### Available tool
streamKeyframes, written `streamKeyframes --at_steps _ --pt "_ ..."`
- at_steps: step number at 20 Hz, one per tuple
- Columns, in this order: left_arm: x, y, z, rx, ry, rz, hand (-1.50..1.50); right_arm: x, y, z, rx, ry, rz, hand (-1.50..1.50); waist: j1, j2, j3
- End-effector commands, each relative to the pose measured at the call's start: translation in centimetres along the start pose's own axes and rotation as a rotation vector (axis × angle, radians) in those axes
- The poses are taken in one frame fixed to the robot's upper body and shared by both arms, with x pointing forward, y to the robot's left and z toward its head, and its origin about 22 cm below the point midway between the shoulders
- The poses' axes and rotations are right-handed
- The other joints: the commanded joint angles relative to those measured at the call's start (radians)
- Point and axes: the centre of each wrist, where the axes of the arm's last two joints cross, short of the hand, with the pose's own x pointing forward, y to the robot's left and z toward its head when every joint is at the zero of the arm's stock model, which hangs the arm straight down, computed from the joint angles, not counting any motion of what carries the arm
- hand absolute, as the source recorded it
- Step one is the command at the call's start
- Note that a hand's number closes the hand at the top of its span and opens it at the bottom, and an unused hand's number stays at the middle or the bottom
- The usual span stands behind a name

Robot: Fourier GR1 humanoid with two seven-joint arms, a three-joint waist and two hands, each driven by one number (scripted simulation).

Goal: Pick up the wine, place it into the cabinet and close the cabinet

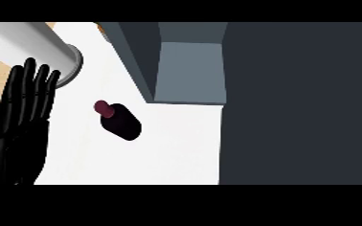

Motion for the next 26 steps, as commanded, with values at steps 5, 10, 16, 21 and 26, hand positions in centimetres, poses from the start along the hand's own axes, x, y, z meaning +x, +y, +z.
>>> streamKeyframes --at_steps 5,10,16,21,26 --pt "-0.8 0.6 -2.3 -0.408 -0.089 0.186 -1.50 0.6 -0.2 1.1 -0.003 0.027 0.016 -1.50 -0.052 -0.023 0.016" --pt "-1.1 0.1 -2.8 -0.571 0.109 0.401 -1.50 3.0 2.1 3.0 0.177 0.121 -0.220 -1.50 -0.053 -0.030 0.017" --pt "2.8 3.2 -3.5 -0.630 0.160 0.433 -1.50 8.4 1.4 5.9 0.162 0.143 -0.188 -1.50 -0.034 -0.031 0.018" --pt "5.4 3.8 -3.2 -0.627 0.177 0.430 -1.50 10.6 2.6 4.3 0.160 0.136 -0.204 -1.50 -0.020 -0.027 0.017" --pt "6.3 4.0 -5.0 -0.573 0.190 0.457 -1.50 11.5 3.2 5.6 0.166 0.141 -0.216 -1.50 -0.031 -0.027 0.018"
